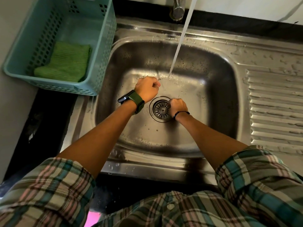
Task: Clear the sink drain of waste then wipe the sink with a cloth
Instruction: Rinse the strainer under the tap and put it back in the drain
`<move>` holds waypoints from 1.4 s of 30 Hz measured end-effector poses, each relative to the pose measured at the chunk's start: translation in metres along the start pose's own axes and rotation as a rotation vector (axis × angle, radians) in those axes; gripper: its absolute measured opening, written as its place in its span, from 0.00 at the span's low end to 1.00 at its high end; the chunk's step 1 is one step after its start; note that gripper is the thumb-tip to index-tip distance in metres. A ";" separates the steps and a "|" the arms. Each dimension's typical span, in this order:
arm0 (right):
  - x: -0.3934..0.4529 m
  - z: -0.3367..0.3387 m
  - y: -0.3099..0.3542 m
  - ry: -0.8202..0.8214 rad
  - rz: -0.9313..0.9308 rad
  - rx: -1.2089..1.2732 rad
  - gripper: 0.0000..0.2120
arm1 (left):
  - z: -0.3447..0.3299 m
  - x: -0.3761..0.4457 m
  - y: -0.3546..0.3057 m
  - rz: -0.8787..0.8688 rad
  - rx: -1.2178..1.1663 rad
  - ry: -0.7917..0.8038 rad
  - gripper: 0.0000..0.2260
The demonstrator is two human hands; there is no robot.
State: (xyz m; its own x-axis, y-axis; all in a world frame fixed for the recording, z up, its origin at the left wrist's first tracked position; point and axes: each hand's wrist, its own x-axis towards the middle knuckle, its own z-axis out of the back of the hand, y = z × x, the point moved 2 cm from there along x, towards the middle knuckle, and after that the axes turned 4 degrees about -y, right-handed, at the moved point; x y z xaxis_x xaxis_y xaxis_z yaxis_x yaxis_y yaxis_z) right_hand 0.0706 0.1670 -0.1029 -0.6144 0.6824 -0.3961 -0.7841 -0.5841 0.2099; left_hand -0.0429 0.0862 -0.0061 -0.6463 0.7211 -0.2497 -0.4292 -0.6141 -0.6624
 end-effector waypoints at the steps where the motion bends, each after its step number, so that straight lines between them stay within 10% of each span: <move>1: -0.001 -0.001 0.000 0.032 0.006 -0.006 0.14 | -0.001 0.000 -0.001 -0.005 -0.001 -0.001 0.11; 12: -0.004 -0.009 0.011 0.183 0.112 -0.206 0.17 | -0.001 0.001 0.001 -0.008 0.001 0.015 0.11; 20: 0.029 0.084 0.022 -0.064 -0.197 0.769 0.17 | -0.004 0.022 -0.019 0.114 -0.194 0.067 0.11; 30: 0.041 0.157 0.033 -0.051 0.005 0.361 0.08 | 0.011 0.032 -0.059 0.277 -0.562 0.074 0.11; 42: 0.010 0.189 0.043 0.032 0.121 0.790 0.12 | 0.047 0.015 -0.065 0.205 -0.768 -0.080 0.11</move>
State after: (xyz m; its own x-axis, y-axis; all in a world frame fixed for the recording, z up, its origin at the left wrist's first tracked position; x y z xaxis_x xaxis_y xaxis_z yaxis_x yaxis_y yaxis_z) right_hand 0.0136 0.2319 0.0708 -0.7056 0.6142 -0.3535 -0.5501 -0.1603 0.8196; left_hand -0.0545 0.1212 0.0666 -0.7214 0.5744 -0.3868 0.2387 -0.3181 -0.9175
